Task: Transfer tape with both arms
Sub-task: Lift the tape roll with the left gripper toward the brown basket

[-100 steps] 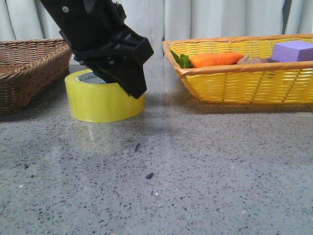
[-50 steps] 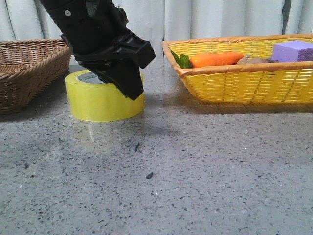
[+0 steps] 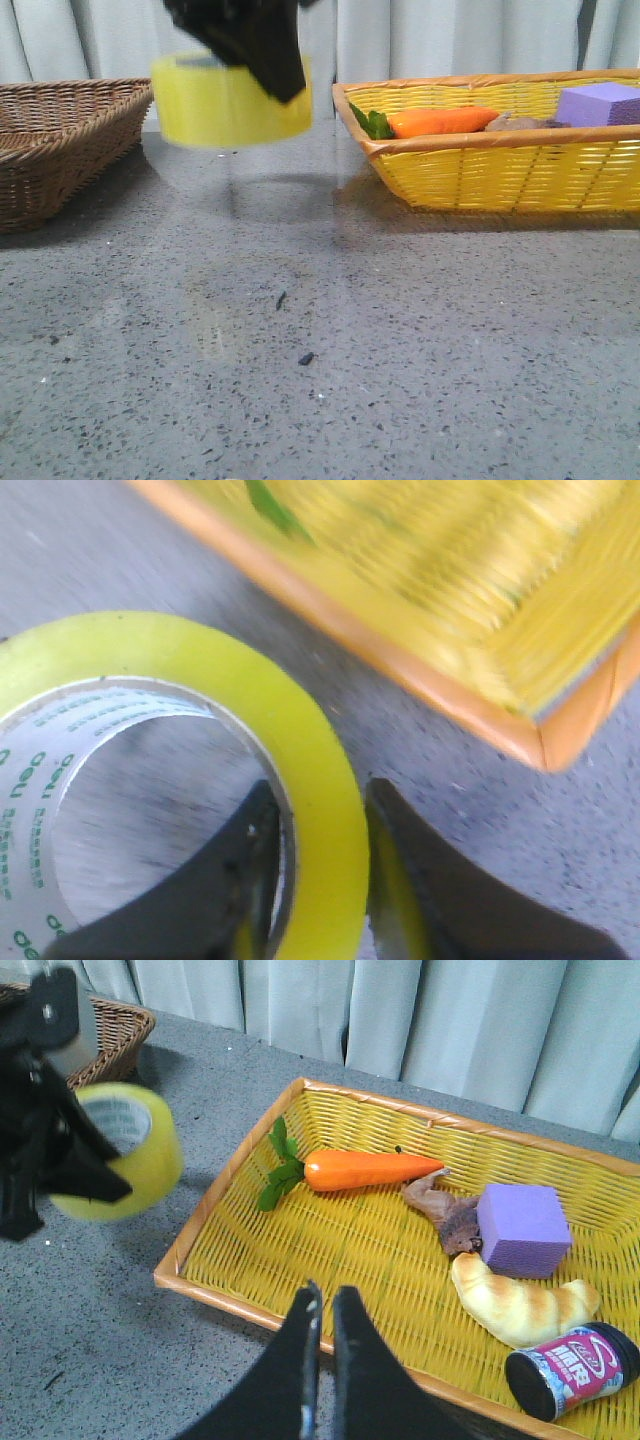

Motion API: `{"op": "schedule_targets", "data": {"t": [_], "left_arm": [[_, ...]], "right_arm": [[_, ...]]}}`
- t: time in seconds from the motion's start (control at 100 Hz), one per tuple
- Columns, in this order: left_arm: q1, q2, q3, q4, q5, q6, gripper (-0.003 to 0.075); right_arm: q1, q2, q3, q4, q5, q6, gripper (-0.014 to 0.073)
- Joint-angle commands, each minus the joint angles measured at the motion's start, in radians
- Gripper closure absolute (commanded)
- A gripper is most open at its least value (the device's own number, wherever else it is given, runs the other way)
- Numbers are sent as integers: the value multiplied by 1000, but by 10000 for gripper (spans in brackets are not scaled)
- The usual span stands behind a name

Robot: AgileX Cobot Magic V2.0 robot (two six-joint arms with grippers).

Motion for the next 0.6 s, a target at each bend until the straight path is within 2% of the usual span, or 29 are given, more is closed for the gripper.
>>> {"op": "schedule_targets", "data": {"t": [0.0, 0.13, 0.24, 0.59], "left_arm": [[3, -51, -110, 60, 12, -4, 605], [54, -59, -185, 70, 73, -4, 605], [119, -93, -194, 70, 71, -4, 605], [438, -189, -190, 66, 138, -4, 605]], "right_arm": [[-3, -6, -21, -52, -50, -1, 666], [-3, -6, -21, -54, -50, -1, 666], [-3, -6, -21, -54, -52, -1, 666], [-3, -6, -21, -54, -63, -1, 666]]}}
